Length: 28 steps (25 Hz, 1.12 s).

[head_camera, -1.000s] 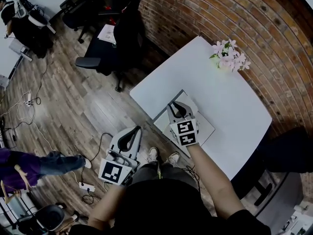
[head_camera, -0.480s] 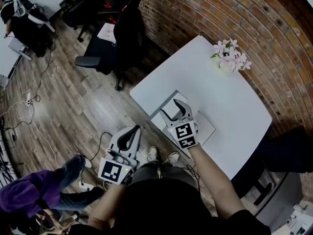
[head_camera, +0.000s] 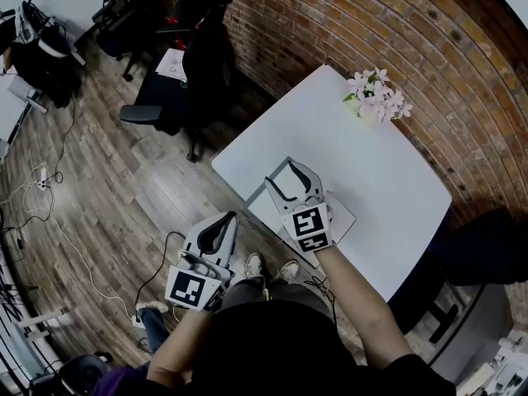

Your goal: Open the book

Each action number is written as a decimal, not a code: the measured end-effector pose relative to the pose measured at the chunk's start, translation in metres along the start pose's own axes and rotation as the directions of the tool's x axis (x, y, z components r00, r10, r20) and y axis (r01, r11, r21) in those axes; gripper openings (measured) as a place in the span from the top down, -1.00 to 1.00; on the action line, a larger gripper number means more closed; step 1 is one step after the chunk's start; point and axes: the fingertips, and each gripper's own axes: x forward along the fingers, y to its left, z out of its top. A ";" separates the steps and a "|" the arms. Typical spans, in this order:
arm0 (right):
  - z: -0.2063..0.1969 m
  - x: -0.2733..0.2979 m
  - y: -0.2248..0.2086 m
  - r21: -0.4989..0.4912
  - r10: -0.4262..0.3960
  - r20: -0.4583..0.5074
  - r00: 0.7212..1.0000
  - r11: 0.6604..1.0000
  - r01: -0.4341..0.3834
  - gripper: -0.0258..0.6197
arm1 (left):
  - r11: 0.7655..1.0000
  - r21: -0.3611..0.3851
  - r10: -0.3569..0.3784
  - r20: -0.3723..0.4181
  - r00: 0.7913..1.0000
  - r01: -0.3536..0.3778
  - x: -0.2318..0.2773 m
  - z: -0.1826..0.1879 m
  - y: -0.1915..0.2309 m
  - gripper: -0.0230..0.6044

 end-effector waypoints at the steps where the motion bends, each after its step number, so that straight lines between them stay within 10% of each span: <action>1: 0.002 -0.002 -0.001 -0.006 -0.005 0.001 1.000 1.000 0.005 0.15 | 1.000 0.010 -0.004 0.004 1.000 0.004 0.000 0.000 -0.001 0.84; 15: 0.021 -0.052 -0.038 0.008 -0.146 0.047 0.988 0.989 0.146 0.17 | 0.998 0.003 -0.066 0.022 0.998 0.066 0.008 0.005 -0.018 0.84; 28: -0.050 -0.130 -0.084 0.115 -0.366 -0.092 0.926 0.920 0.375 0.88 | 0.989 0.028 -0.146 0.034 0.989 0.145 0.016 0.013 -0.044 0.85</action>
